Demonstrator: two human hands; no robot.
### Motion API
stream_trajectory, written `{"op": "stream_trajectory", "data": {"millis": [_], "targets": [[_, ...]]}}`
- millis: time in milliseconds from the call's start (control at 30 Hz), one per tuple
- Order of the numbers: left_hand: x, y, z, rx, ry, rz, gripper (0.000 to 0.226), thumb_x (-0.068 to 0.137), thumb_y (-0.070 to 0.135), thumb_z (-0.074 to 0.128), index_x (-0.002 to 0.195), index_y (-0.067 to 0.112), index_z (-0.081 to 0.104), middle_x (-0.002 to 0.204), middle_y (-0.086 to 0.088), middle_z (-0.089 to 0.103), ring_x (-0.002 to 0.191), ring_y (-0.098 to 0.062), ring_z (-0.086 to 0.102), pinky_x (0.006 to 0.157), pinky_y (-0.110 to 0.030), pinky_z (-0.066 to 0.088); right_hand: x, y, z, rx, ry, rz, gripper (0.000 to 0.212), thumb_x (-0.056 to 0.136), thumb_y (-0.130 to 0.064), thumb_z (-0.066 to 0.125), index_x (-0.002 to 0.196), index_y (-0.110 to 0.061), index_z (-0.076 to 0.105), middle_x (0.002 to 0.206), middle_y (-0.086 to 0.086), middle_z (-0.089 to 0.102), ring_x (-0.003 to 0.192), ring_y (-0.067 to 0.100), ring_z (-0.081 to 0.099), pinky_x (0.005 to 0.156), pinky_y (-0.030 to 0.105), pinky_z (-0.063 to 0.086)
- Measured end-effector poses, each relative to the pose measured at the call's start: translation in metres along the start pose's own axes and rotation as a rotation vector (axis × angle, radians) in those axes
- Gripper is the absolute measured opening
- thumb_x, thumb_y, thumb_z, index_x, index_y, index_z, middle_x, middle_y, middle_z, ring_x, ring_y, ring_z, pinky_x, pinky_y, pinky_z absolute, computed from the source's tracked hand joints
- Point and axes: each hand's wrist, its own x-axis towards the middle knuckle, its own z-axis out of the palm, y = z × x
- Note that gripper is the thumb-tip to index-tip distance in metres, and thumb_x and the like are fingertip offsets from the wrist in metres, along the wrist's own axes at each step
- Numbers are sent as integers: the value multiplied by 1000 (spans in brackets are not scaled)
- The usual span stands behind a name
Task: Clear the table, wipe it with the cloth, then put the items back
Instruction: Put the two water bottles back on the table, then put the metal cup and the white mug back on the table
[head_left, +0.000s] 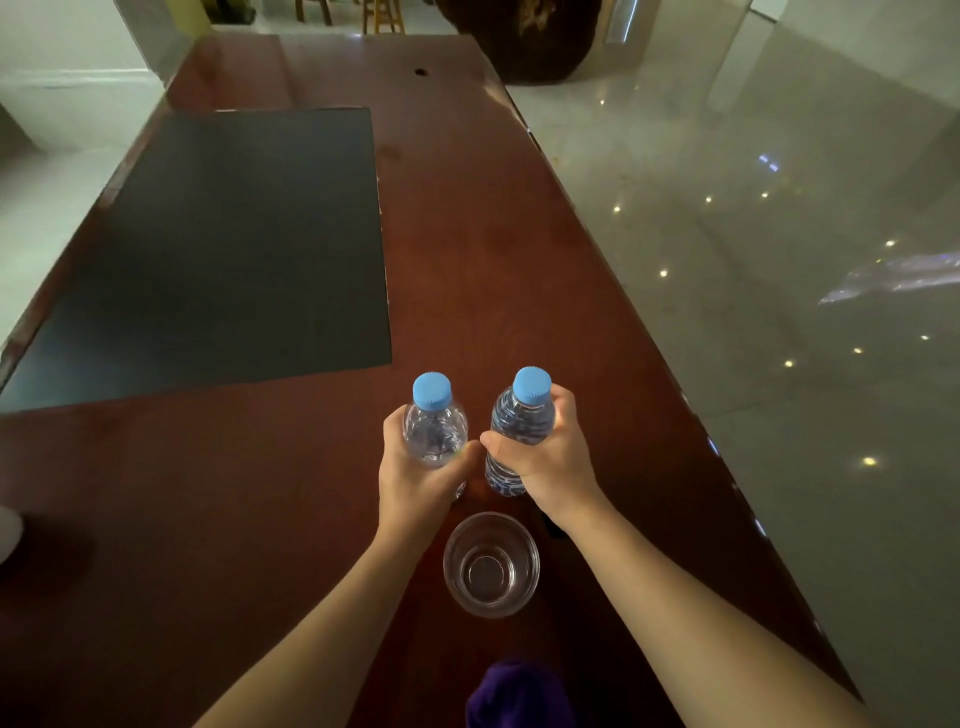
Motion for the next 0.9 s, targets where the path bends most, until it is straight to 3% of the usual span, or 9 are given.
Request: {"op": "stream_trajectory", "data": {"millis": [133, 233, 367, 433, 500, 567, 633, 767, 900], "targets": [[-3, 0, -4, 27, -7, -23, 77, 57, 54, 85, 119, 44, 39, 103, 38, 56, 91, 8, 62, 75, -24, 52, -1, -4, -1, -39, -7, 21, 68, 54, -40, 87, 106, -51, 44, 99, -9, 69, 89, 4, 69, 73, 19, 53], [-5, 6, -11, 30, -76, -49, 97, 50, 61, 87, 129, 39, 36, 109, 28, 60, 97, 5, 63, 86, -33, 56, -4, -11, -3, -118, -27, 46, 71, 53, -48, 86, 108, -50, 41, 102, -10, 67, 91, 3, 67, 82, 26, 54], [-8, 25, -33, 70, -146, -82, 123, 43, 73, 83, 145, 38, 23, 150, 4, 41, 132, -12, 46, 108, -43, 42, -11, -27, -10, -225, -89, 63, 97, 54, -46, 91, 130, -41, 32, 121, -12, 60, 108, 5, 61, 98, 32, 47], [-13, 38, -48, 174, -104, -54, 126, 46, 84, 72, 149, 34, 20, 157, 3, 30, 139, -11, 33, 111, -34, 33, -16, -36, -16, -251, -110, 88, 118, 55, -37, 93, 148, -31, 21, 133, -8, 54, 119, 12, 56, 106, 39, 43], [-20, 53, -65, 315, -53, -20, 122, 50, 92, 58, 149, 31, 22, 156, 4, 31, 139, -10, 33, 106, -26, 31, -24, -46, -21, -306, -100, 128, 122, 59, -32, 89, 154, -30, 12, 143, -3, 47, 127, 18, 51, 109, 47, 40], [-28, 66, -84, 505, 1, 35, 110, 62, 92, 46, 148, 27, 26, 153, 2, 36, 138, -14, 35, 105, -30, 34, -35, -55, -24, -374, -46, 142, 112, 67, -32, 82, 155, -27, 13, 150, 2, 40, 134, 22, 44, 111, 48, 37], [-38, 78, -102, 734, 47, 115, 96, 75, 84, 37, 147, 21, 32, 150, -2, 41, 138, -20, 36, 109, -37, 34, -50, -65, -23, -466, 10, 97, 92, 74, -35, 74, 152, -24, 25, 149, 4, 40, 135, 23, 43, 108, 44, 38], [-61, 95, -135, 1085, 72, 204, 77, 88, 74, 27, 140, 20, 42, 147, -2, 46, 142, -24, 31, 112, -44, 27, -84, -86, -15, -728, 58, -129, 47, 82, -38, 62, 124, -18, 59, 123, 6, 59, 113, 24, 54, 85, 35, 43], [-87, 107, -158, 1248, 113, 235, 70, 91, 71, 24, 136, 22, 47, 144, 0, 49, 143, -24, 28, 113, -46, 25, -114, -103, 4, -942, 37, -264, 48, 86, -43, 56, 125, -17, 60, 126, 3, 59, 114, 26, 53, 91, 38, 45]]}}
